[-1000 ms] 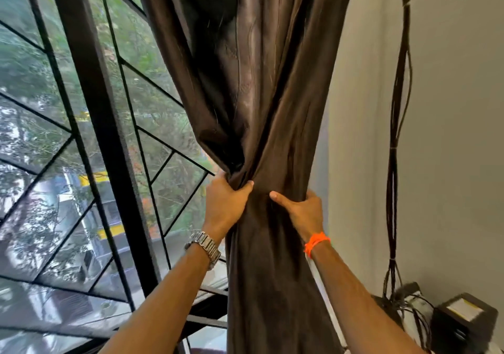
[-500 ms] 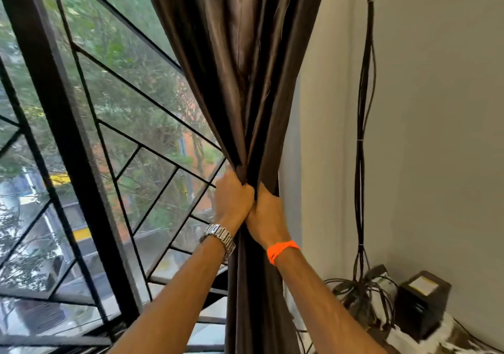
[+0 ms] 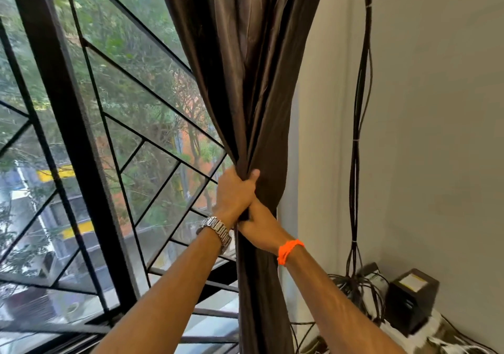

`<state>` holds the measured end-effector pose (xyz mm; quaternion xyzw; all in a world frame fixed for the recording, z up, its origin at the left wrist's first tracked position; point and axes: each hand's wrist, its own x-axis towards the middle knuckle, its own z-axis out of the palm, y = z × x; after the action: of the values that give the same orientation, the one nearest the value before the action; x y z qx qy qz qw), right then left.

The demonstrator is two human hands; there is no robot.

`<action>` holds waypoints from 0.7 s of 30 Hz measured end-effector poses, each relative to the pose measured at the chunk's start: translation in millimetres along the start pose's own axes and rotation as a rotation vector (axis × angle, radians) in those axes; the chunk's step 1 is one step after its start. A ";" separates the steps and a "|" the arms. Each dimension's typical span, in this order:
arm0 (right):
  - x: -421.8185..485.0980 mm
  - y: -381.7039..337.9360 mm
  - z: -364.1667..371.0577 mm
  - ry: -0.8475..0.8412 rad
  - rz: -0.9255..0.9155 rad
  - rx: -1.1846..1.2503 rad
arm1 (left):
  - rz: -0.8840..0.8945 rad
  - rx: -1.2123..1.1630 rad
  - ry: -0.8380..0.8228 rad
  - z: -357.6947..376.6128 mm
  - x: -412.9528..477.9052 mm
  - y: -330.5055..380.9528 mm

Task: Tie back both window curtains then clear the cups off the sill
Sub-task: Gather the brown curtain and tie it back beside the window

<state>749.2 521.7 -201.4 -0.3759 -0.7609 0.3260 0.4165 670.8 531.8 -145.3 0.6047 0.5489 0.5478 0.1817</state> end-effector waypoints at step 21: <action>76.2 61.6 -91.1 0.424 0.229 0.640 | -0.111 -0.105 -0.036 -33.7 -0.6 6.3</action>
<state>819.6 633.7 -181.5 -0.3683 -0.4713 0.5063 0.6212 644.8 516.4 -129.2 0.5728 0.5486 0.5539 0.2532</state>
